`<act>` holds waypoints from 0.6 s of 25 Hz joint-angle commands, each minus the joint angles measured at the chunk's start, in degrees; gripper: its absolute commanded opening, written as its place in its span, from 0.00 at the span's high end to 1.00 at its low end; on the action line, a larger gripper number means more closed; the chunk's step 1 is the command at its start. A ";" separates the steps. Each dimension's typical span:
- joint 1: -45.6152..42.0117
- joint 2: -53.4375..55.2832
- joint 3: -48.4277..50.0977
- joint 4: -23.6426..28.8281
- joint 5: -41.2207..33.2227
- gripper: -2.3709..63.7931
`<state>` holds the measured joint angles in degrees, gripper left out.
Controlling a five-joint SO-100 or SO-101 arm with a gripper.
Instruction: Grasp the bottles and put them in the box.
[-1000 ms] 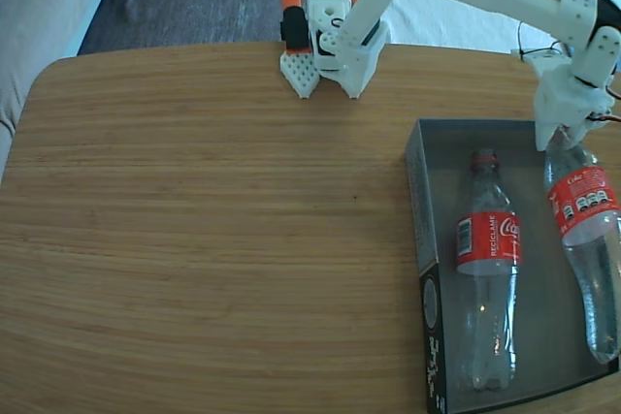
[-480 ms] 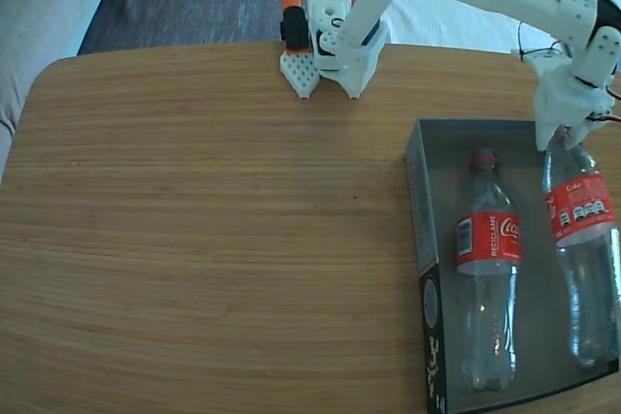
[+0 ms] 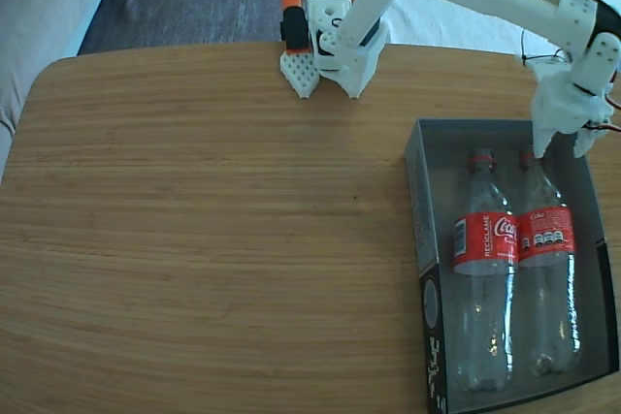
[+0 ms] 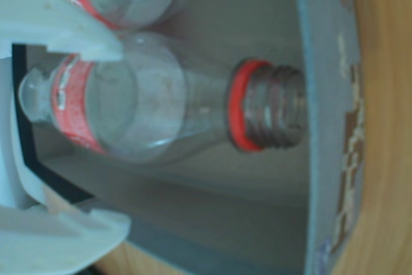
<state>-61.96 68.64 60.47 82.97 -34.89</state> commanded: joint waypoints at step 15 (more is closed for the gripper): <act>29.27 2.37 -18.02 8.53 0.35 0.54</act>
<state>-36.56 68.64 47.29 90.44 -34.89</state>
